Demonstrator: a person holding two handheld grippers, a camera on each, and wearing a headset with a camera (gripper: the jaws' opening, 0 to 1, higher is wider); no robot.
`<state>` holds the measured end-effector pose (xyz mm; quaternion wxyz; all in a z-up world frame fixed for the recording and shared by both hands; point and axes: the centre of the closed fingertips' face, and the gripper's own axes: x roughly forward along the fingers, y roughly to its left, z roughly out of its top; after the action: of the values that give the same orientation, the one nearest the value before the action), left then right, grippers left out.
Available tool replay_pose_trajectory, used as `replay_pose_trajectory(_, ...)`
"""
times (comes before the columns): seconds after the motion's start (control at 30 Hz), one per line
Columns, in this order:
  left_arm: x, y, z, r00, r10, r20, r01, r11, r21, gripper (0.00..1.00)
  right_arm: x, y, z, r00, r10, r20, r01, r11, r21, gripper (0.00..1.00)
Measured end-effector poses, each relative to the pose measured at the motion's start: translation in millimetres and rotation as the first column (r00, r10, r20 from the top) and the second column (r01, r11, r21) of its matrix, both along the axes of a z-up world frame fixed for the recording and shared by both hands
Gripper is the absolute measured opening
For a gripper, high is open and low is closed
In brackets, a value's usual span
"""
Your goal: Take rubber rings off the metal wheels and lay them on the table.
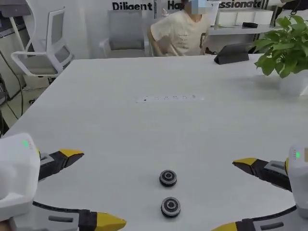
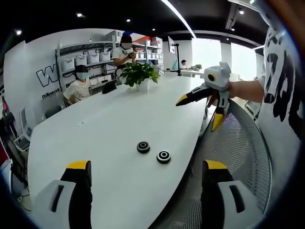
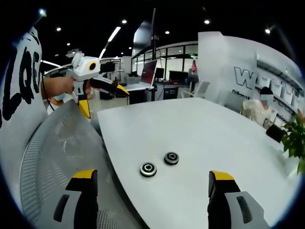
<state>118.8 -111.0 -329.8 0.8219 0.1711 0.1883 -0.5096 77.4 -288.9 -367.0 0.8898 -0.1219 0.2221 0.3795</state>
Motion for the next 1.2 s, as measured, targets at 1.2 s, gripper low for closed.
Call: replay_pose_trajectory(1.2, 20.7, -38.0, 1.4, 0.993, -0.109, 0.037, 0.107, 0.993, 0.04, 0.84, 41.6, 6.5, 2.5, 0.996, 0.079, 0.039, -0.079, 0.997, 0.003, 0.86)
